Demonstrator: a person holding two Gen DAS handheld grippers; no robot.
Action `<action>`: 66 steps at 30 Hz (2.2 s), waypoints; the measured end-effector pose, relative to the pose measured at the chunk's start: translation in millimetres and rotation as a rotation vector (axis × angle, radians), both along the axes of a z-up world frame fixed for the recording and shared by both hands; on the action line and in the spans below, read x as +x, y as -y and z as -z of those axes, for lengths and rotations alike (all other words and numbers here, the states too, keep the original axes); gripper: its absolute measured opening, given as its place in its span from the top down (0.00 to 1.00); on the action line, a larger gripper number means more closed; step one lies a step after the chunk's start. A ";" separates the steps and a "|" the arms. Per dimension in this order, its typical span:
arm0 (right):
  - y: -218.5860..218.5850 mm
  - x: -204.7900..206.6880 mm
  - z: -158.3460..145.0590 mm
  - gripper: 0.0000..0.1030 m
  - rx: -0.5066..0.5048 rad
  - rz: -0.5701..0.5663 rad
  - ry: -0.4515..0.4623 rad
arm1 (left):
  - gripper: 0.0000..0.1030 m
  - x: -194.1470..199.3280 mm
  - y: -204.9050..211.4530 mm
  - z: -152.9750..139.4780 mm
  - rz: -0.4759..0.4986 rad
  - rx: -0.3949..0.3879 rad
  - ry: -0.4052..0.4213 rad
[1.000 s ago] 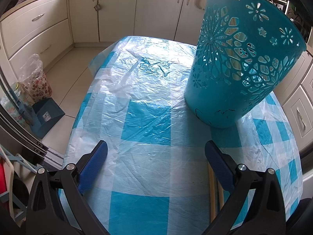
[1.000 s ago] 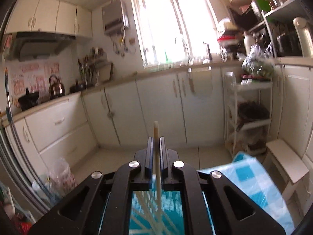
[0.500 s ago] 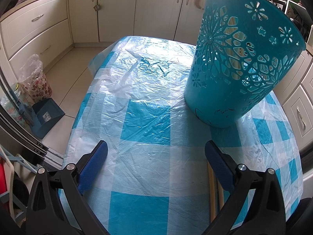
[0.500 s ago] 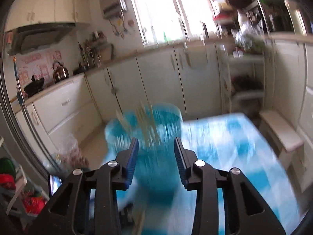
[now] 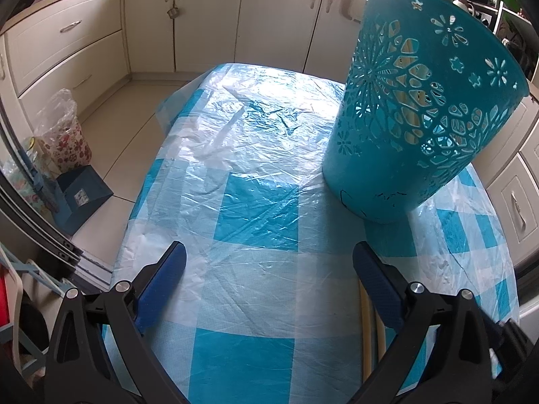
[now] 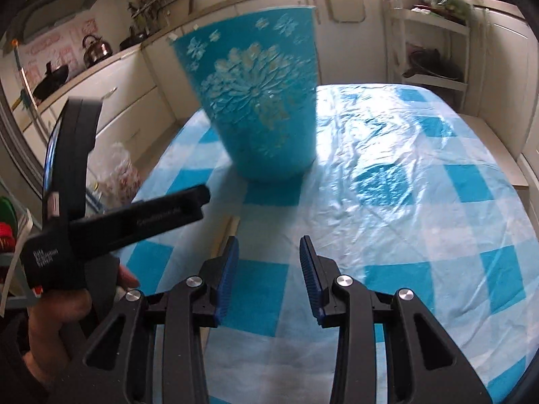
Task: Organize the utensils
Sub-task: 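Lower the right gripper to the last chopstick and close on it, then close the left gripper on a chopstick and drop it into the basket while the right gripper holds its chopstick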
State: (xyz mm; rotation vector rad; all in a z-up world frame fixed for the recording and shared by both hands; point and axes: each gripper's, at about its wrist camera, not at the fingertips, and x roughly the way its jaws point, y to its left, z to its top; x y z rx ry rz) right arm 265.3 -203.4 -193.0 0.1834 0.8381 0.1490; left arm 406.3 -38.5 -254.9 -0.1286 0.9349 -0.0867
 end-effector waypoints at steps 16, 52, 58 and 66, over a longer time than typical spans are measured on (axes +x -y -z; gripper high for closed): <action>-24.2 6.1 16.4 0.70 -0.060 -0.084 -0.067 | 0.08 -0.1 -16.0 -0.3 -0.059 -0.052 0.014; 44.1 13.6 19.9 0.89 -0.074 0.043 -0.120 | 0.08 -12.1 24.2 -9.8 0.141 0.077 0.053; 44.5 14.2 20.5 0.87 -0.033 0.045 -0.110 | 0.30 -15.5 45.7 -7.0 0.202 0.160 0.013; 46.8 21.5 21.1 0.87 -0.004 0.035 -0.107 | 0.94 -27.2 73.6 -5.0 0.308 0.202 -0.032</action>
